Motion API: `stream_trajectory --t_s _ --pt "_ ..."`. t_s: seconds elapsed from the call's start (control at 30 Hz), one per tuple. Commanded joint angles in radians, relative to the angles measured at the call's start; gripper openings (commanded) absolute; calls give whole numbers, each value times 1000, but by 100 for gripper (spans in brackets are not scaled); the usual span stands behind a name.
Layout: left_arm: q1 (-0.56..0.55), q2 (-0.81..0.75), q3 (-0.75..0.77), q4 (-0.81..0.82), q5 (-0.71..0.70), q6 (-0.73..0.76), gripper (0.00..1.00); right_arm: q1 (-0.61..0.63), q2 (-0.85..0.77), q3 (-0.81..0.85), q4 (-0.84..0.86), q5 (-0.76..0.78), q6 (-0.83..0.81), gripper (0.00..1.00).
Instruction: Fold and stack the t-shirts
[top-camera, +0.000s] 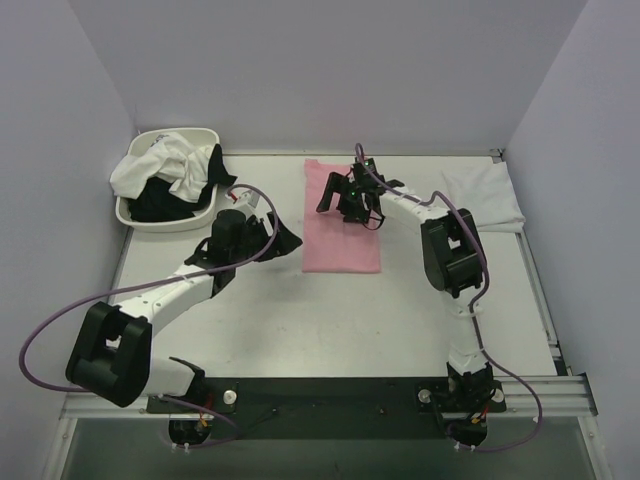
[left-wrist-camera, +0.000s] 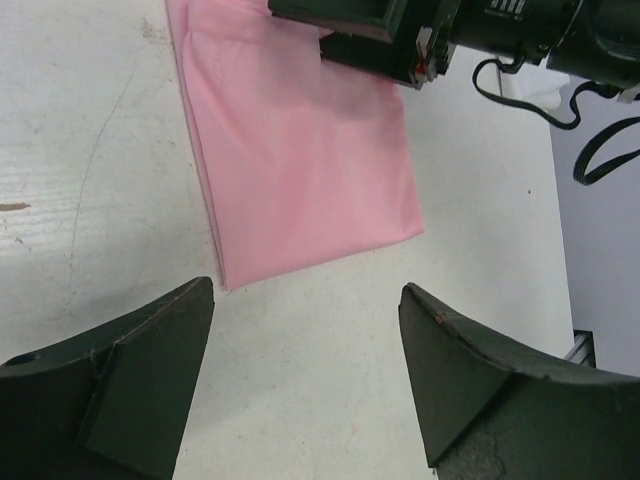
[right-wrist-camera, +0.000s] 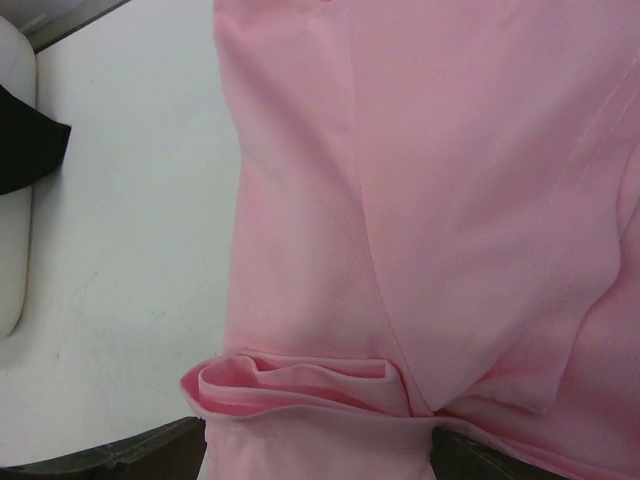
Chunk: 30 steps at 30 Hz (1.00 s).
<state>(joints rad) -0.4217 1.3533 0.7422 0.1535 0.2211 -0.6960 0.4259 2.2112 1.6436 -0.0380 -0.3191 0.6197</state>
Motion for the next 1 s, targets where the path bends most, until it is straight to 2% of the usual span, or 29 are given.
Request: stream_trajectory --t_s 0.0,0.3,0.43,0.5,0.7,0.97 --pt "0 -55 -21 57 53 -14 84 -9 -27 41 -39 63 -55 98" --pt "-72 -73 20 8 1 7 84 -6 -431 -188 -71 178 -152 100" --pt "-100 -19 8 11 -22 -10 84 -12 -608 -390 -76 202 -144 100" --pt "-106 25 -6 21 -23 -17 84 -15 -649 -500 -69 207 -127 100" --pt "-95 122 -109 188 6 -92 84 -50 -777 -752 21 147 -72 100" --pt "-49 248 -136 322 81 -160 83 -78 -926 -877 29 132 -61 97"
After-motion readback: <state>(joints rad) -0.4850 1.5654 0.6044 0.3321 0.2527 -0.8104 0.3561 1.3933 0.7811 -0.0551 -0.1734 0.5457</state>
